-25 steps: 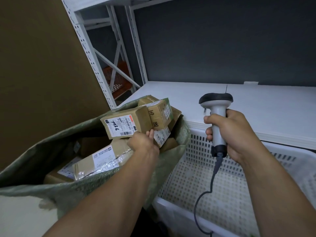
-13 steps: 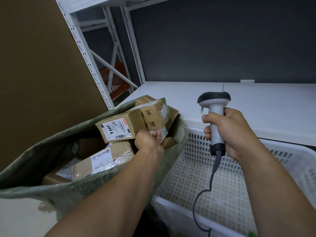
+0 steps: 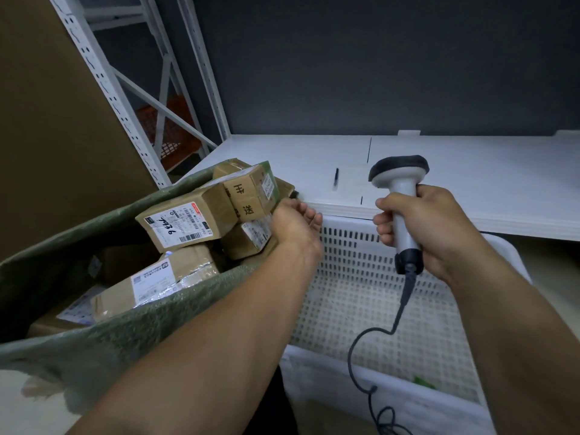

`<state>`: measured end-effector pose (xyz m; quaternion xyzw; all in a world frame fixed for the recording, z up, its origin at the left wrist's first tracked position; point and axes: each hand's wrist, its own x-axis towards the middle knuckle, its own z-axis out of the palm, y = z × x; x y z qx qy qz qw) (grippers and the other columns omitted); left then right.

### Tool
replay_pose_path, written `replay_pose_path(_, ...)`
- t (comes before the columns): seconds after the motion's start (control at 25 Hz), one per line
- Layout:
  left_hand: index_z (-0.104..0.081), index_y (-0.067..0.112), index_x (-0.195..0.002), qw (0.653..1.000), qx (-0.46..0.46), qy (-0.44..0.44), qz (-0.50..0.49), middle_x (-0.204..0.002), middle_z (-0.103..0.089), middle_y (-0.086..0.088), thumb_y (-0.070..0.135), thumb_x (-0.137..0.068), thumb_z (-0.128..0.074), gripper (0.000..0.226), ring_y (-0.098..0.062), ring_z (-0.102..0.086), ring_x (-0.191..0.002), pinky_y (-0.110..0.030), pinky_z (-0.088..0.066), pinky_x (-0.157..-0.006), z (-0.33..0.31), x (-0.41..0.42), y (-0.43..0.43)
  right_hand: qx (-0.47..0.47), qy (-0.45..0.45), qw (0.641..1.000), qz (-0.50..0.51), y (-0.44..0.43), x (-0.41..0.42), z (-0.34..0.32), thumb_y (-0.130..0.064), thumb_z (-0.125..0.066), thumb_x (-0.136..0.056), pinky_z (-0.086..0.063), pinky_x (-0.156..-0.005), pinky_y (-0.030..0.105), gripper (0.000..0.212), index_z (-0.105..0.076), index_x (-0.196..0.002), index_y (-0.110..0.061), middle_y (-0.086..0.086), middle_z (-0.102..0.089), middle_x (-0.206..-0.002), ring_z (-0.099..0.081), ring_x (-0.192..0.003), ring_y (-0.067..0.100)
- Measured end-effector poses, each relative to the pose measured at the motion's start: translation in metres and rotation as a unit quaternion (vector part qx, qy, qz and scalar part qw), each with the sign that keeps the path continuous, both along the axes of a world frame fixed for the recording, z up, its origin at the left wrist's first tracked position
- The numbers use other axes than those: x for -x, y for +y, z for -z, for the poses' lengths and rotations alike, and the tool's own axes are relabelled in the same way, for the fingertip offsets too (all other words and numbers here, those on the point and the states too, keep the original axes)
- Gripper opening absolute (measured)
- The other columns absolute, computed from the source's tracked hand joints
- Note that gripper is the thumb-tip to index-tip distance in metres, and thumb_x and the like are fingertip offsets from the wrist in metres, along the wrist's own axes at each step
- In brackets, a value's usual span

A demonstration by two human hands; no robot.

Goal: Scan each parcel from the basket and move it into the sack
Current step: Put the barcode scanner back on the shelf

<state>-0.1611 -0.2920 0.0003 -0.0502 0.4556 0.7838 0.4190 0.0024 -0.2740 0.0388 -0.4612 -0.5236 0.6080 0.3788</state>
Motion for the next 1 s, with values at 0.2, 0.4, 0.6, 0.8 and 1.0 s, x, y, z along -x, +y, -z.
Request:
replay_pose_path(0.2, -0.051, 0.013, -0.075, 0.997, 0.019, -0.033, 0.066, -0.066, -0.050, 0.000, 0.008, -0.093, -0.044, 0.020, -0.013, -0.045, -0.052, -0.023, -0.045, -0.052, 0.002, -0.040, -0.003, -0.002, -0.113, 0.993, 0.015, -0.009, -0.047, -0.023, -0.006, -0.066, -0.093, -0.053, -0.053, 0.031, 0.013, -0.062, -0.103, 0.001, 0.018, -0.063, -0.077, -0.058, -0.056, 0.022)
replay_pose_path(0.4, -0.052, 0.011, -0.076, 0.991, 0.011, -0.030, 0.131, -0.068, -0.050, 0.000, 0.008, -0.093, -0.044, 0.019, -0.015, -0.045, -0.053, -0.024, -0.045, -0.051, -0.031, -0.089, -0.002, -0.041, -0.249, 0.966, 0.059, -0.010, -0.102, -0.069, -0.008, -0.067, -0.093, -0.048, -0.053, 0.029, 0.015, -0.063, -0.105, -0.001, 0.014, -0.060, -0.077, -0.052, -0.055, 0.019)
replay_pose_path(0.6, -0.057, 0.009, -0.083, 0.981, 0.003, 0.001, 0.195, -0.074, -0.054, -0.001, 0.007, -0.091, -0.046, 0.014, -0.014, -0.049, -0.056, -0.024, -0.051, -0.057, -0.074, -0.148, 0.007, -0.073, -0.347, 0.932, 0.077, -0.004, -0.149, -0.110, -0.008, -0.067, -0.094, -0.047, -0.059, 0.033, 0.019, -0.060, -0.110, 0.001, 0.017, -0.060, -0.084, -0.053, -0.063, 0.024)
replay_pose_path(0.8, -0.059, 0.006, -0.088, 0.971, 0.000, 0.001, 0.237, -0.076, -0.055, -0.003, 0.008, -0.091, -0.045, 0.014, -0.014, -0.050, -0.056, -0.024, -0.052, -0.056, -0.105, -0.189, 0.029, -0.118, -0.550, 0.825, 0.048, 0.027, -0.184, -0.136, -0.016, -0.066, -0.094, -0.056, -0.082, 0.040, 0.044, -0.050, -0.133, -0.006, 0.017, -0.063, -0.113, -0.062, -0.091, 0.031)
replay_pose_path(1.0, -0.061, 0.006, -0.088, 0.970, 0.007, 0.037, 0.240, -0.075, -0.057, -0.003, 0.007, -0.090, -0.047, 0.015, -0.014, -0.051, -0.056, -0.024, -0.053, -0.057, -0.125, -0.190, 0.066, -0.184, -0.556, 0.808, 0.059, 0.084, -0.177, -0.132, -0.018, -0.065, -0.093, -0.054, -0.090, 0.044, 0.046, -0.050, -0.137, -0.018, 0.009, -0.064, -0.113, -0.062, -0.099, 0.032)
